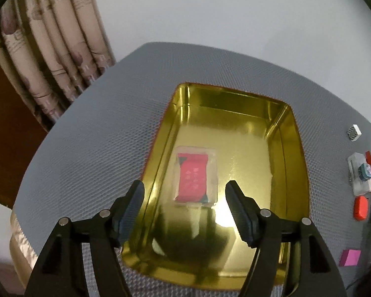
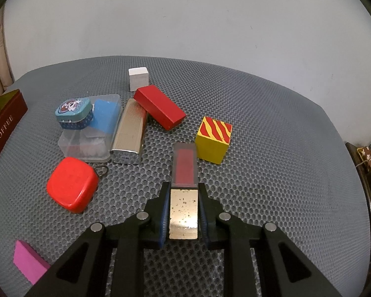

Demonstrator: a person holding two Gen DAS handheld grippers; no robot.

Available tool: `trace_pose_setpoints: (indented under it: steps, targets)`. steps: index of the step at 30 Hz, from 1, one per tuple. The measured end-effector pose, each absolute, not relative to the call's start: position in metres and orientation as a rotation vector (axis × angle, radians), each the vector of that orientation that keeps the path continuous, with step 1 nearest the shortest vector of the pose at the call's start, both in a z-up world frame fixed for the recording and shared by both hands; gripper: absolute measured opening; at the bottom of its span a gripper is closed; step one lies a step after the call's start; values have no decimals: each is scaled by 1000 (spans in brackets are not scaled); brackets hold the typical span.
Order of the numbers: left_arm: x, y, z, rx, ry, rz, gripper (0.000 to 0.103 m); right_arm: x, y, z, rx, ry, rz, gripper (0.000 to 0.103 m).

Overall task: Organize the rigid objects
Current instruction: 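Carry the clear box into the tin and open the left tool, then carry the gold-and-pink bar into the tin and release it with the right tool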

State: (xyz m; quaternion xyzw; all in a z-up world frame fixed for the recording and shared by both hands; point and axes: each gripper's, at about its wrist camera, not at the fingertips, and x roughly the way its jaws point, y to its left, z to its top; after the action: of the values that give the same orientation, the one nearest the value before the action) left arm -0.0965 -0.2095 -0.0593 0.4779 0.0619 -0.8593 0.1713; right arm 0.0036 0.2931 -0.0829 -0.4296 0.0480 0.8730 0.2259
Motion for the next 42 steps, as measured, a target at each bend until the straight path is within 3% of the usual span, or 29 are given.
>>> trace_pose_setpoints:
  steps: [7, 16, 42]
  targets:
    - [-81, -210, -53, 1324, 184, -2441, 70, 15, 290, -73, -1192, 231, 2423, 20]
    - [-82, -219, -52, 1318, 215, -2434, 72, 10, 249, -32, -1144, 199, 2520, 20]
    - [-75, -258, -46, 1261, 349, -2333, 74, -152, 21, -10, -1424, -31, 2906, 20]
